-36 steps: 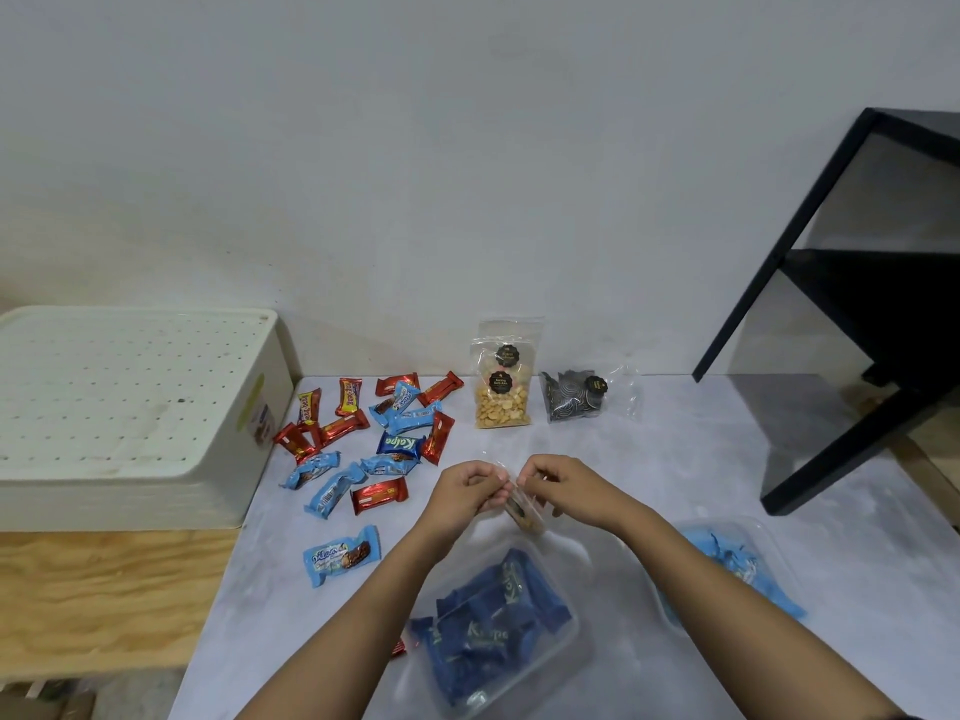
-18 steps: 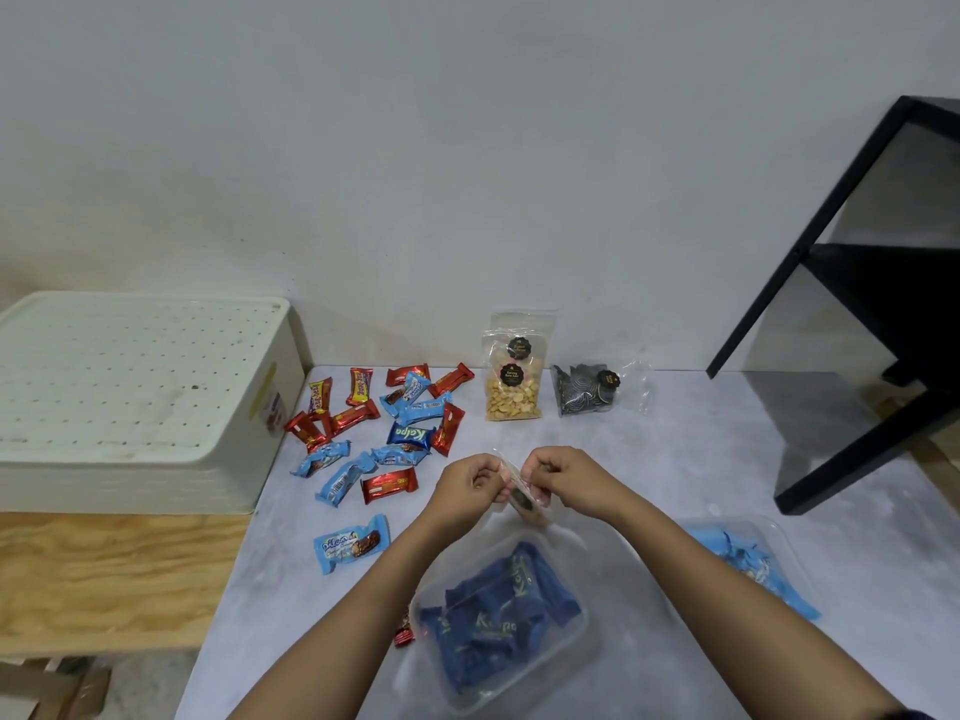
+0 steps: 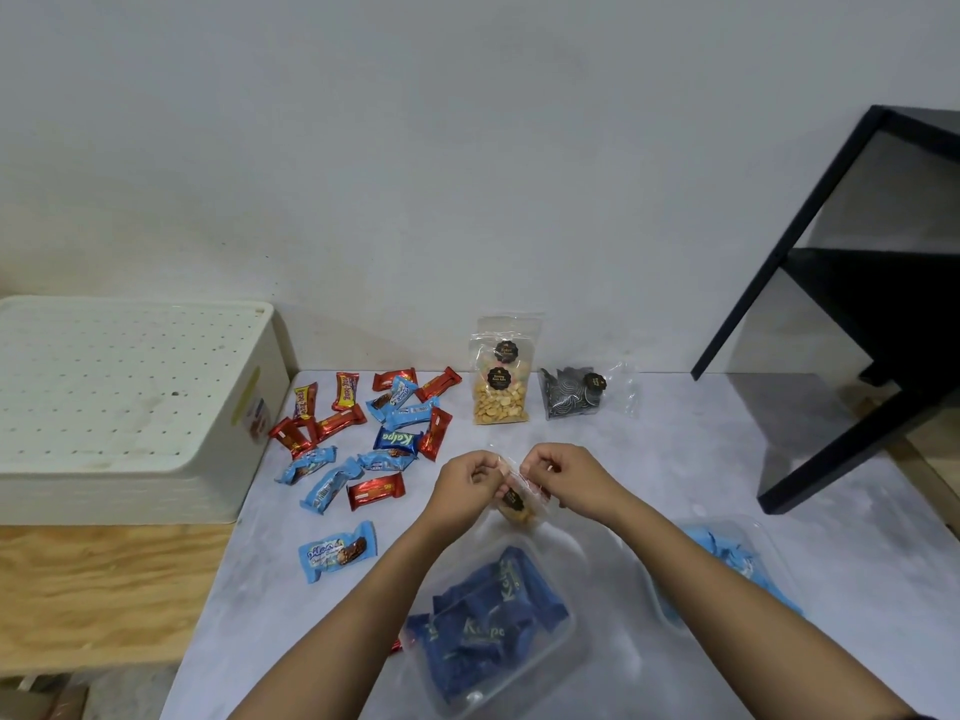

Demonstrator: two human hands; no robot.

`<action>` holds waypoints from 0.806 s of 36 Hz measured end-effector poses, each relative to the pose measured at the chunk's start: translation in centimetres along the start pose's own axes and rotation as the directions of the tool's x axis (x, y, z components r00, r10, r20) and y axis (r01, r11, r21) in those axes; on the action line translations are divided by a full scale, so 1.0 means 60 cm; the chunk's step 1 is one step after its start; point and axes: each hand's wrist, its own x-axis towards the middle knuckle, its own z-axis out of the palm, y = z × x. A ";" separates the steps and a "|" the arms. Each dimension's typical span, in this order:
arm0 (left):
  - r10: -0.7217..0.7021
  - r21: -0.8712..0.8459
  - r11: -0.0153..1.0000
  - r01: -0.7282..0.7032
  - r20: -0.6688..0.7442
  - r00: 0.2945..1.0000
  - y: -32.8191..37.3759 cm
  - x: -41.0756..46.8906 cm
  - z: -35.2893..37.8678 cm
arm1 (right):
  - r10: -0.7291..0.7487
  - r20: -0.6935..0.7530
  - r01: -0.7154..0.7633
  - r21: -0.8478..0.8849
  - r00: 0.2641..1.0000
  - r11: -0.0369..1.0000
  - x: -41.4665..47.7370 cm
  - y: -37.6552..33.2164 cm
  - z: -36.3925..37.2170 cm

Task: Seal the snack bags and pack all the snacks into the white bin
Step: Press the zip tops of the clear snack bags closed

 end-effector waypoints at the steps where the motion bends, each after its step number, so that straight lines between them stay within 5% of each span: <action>1: -0.004 -0.010 1.000 0.004 -0.002 1.000 0.001 0.001 -0.001 | -0.012 0.016 0.012 -0.004 1.000 1.000 0.000 0.002 -0.002; 9: 0.008 -0.030 0.999 -0.011 -0.080 0.997 0.003 0.018 0.002 | -0.106 0.169 0.150 -0.279 0.980 0.949 0.015 0.019 -0.023; 17: 0.216 0.298 0.942 -0.155 -0.183 0.959 -0.030 0.033 0.026 | -0.143 0.008 0.139 -0.301 0.990 0.943 0.066 0.032 -0.052; 29: 0.128 0.447 0.890 -0.089 -0.059 0.990 -0.050 0.115 0.018 | -0.364 -0.275 0.301 -0.245 0.890 0.921 0.166 0.054 -0.065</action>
